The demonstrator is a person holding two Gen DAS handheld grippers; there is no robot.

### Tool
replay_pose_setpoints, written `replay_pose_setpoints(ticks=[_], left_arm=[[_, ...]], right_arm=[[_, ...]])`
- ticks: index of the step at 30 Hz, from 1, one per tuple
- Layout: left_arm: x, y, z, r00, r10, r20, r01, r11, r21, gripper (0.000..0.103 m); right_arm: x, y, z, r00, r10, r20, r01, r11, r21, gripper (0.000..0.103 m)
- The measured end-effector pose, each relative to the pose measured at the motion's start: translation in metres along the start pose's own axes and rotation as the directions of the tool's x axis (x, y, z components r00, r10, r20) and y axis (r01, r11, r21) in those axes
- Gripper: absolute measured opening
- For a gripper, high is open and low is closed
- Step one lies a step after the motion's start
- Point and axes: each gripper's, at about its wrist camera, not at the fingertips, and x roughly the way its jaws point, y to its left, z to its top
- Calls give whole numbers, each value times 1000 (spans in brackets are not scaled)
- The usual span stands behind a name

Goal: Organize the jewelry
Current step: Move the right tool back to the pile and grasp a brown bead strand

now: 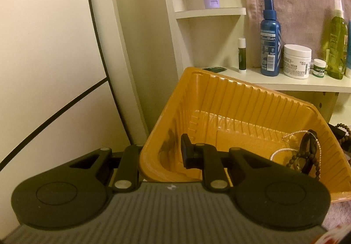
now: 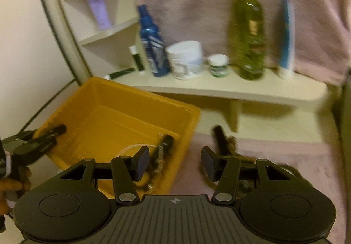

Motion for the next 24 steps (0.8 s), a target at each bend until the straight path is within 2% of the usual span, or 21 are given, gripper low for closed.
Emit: replay_pose_setpoints(ticks=[5, 10, 14, 17, 24], left_arm=[[1, 0, -1, 1000, -1, -2, 1, 1000, 0, 18], [1, 0, -1, 1000, -2, -1, 2, 1000, 2, 18], [0, 0, -2, 1000, -4, 2, 4, 1000, 5, 18], [1, 0, -2, 1000, -4, 0, 4, 1000, 4, 18], [1, 0, -1, 1000, -3, -2, 3, 1000, 4, 18]], right_arm=[[-13, -25, -23, 998, -65, -14, 65, 997, 49, 53], [-12, -43, -49, 991, -115, -69, 119, 991, 66, 53], [-12, -49, -63, 988, -133, -72, 137, 989, 50, 52], [-10, -50, -68, 986, -153, -67, 155, 988, 27, 45], [6, -50, -71, 980, -196, -43, 194, 980, -38, 39]])
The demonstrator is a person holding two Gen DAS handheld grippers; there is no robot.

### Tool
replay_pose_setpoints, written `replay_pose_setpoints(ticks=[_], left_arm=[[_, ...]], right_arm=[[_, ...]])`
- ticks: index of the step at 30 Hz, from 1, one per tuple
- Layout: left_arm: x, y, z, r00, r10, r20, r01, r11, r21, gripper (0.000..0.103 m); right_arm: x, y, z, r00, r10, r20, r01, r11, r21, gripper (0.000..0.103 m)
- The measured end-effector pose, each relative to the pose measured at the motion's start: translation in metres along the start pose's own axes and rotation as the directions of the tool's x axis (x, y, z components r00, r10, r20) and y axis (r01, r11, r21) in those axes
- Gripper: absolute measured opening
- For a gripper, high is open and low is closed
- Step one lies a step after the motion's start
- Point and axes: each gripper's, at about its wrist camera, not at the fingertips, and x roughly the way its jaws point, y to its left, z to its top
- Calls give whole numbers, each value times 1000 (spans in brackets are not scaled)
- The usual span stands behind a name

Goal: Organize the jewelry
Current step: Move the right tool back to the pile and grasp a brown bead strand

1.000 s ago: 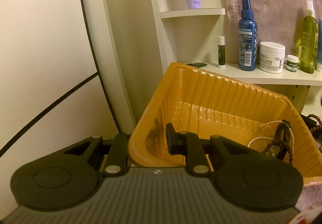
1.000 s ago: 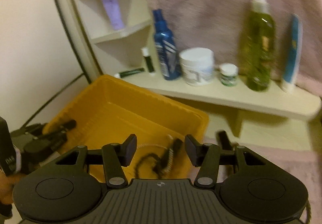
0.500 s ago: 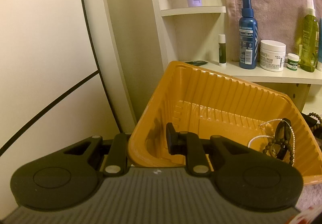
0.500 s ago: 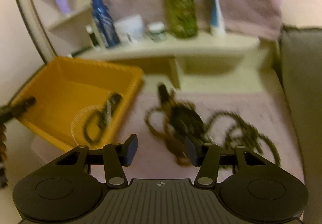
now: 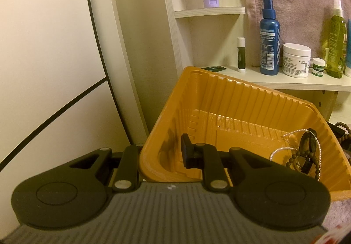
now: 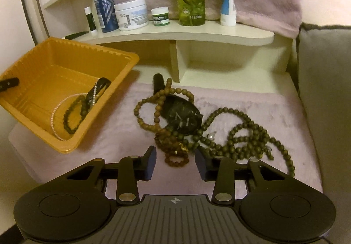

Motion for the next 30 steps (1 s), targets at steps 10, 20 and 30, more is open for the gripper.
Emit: replay_pose_setpoints(ticks=[10, 20, 30], left_arm=[[0, 1, 1, 1000, 2, -3, -2, 1000, 2, 18], [1, 1, 1, 1000, 1, -1, -1, 1000, 4, 18], [0, 0, 1, 1000, 0, 0, 0, 1000, 6, 18]], right_arm=[[22, 24, -4, 996, -60, 61, 70, 980, -184, 11], [-11, 39, -21, 993, 82, 81, -62, 972, -225, 7], [-11, -6, -4, 999, -19, 36, 18, 999, 26, 11]])
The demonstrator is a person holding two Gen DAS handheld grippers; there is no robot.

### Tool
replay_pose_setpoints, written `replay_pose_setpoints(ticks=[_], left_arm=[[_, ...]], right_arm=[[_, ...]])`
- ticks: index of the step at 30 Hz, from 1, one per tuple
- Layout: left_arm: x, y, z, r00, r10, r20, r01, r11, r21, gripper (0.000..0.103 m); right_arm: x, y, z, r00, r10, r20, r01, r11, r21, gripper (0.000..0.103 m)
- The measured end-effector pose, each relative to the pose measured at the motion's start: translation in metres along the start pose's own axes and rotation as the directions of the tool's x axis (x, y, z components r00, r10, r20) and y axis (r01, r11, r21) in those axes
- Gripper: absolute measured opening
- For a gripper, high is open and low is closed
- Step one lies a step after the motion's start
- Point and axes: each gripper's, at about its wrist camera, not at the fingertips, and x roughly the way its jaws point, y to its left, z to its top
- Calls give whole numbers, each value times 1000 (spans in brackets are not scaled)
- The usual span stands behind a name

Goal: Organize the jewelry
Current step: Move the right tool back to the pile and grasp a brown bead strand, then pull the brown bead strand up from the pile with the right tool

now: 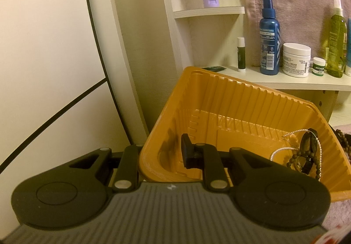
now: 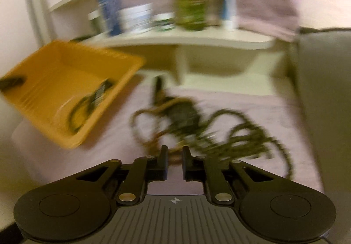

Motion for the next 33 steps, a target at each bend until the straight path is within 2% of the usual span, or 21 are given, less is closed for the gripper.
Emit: replay_pose_setpoints(ticks=[4, 9, 11, 15, 19, 27, 33], left_arm=[[0, 0, 0, 1000, 0, -1, 0, 1000, 1, 18], [1, 1, 0, 1000, 0, -8, 0, 1000, -1, 18], [1, 1, 0, 1000, 1, -10, -1, 1000, -1, 18], [1, 1, 2, 1000, 0, -10, 0, 1000, 1, 18], [1, 1, 2, 1000, -1, -11, 1, 1000, 2, 18], [0, 1, 1, 1000, -2, -10, 2, 1000, 4, 18], [1, 1, 2, 1000, -2, -9, 2, 1000, 4, 18]], right_arm=[[11, -25, 12, 998, -57, 1, 57, 997, 60, 11], [25, -40, 16, 996, -84, 6, 84, 994, 70, 11], [25, -43, 15, 997, -71, -4, 71, 995, 69, 11], [20, -34, 9, 999, -27, -34, 27, 1000, 10, 12], [30, -21, 8, 998, -53, -41, 50, 996, -68, 13], [44, -26, 13, 996, -73, -58, 74, 997, 10, 14], [37, -44, 17, 998, -46, -36, 51, 985, 165, 14]])
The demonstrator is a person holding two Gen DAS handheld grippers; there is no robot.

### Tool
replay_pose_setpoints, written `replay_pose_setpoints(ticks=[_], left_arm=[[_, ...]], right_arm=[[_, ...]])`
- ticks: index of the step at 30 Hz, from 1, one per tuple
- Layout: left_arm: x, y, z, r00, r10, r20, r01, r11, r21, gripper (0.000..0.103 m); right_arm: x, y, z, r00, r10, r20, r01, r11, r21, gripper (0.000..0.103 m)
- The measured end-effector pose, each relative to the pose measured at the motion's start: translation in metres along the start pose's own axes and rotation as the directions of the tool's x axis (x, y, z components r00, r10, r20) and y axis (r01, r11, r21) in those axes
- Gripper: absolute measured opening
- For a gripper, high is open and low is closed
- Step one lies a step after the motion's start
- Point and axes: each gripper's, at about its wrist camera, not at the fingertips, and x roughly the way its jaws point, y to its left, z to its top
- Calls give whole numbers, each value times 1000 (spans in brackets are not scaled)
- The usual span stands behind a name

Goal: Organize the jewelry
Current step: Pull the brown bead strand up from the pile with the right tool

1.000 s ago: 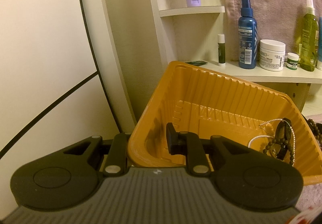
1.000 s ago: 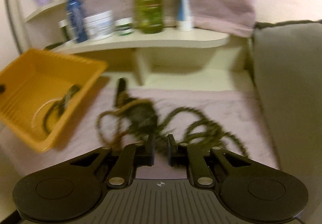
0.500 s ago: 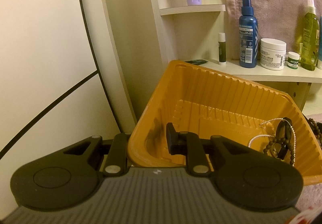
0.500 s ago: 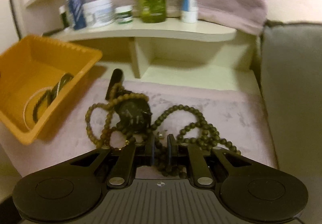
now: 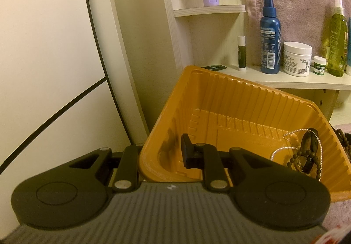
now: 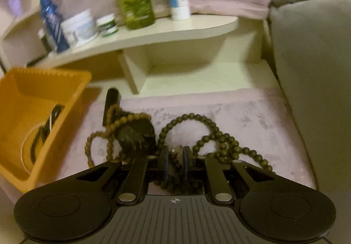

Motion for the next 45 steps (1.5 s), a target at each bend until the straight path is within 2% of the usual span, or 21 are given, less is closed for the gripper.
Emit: replay_pose_setpoints(ticks=[3, 8, 10, 14, 18, 30, 33, 37, 44, 45], left_arm=[[0, 0, 0, 1000, 1, 0, -1, 1000, 0, 18], [0, 0, 0, 1000, 1, 0, -1, 1000, 1, 18], [0, 0, 0, 1000, 1, 0, -1, 1000, 2, 18], [0, 0, 0, 1000, 1, 0, -1, 1000, 1, 18], [0, 0, 0, 1000, 1, 1, -1, 1000, 1, 18], [0, -1, 1, 1000, -1, 3, 1, 1000, 3, 18], [0, -1, 1, 1000, -1, 3, 1, 1000, 3, 18], [0, 0, 2, 1000, -3, 3, 3, 1000, 3, 18], [1, -1, 4, 1000, -1, 3, 1, 1000, 5, 19], [1, -1, 3, 1000, -2, 3, 2, 1000, 5, 18]], right_arm=[[1, -4, 3, 1000, 24, -2, -24, 998, 52, 14], [6, 0, 4, 1000, -18, 4, 18, 998, 65, 14], [9, 5, 4, 999, -47, 2, 47, 998, 38, 14], [14, 27, -5, 991, -130, 17, 131, 986, -106, 14], [16, 31, -7, 986, -165, 19, 166, 977, -131, 14], [0, 34, -8, 986, -142, 83, 153, 977, -150, 13], [4, 34, -8, 987, -153, 51, 159, 977, -145, 14], [10, 25, -6, 989, -147, 5, 147, 987, -58, 14], [19, 33, -2, 982, -186, 37, 188, 981, -54, 13], [19, 34, -2, 981, -189, 40, 191, 980, -55, 10]])
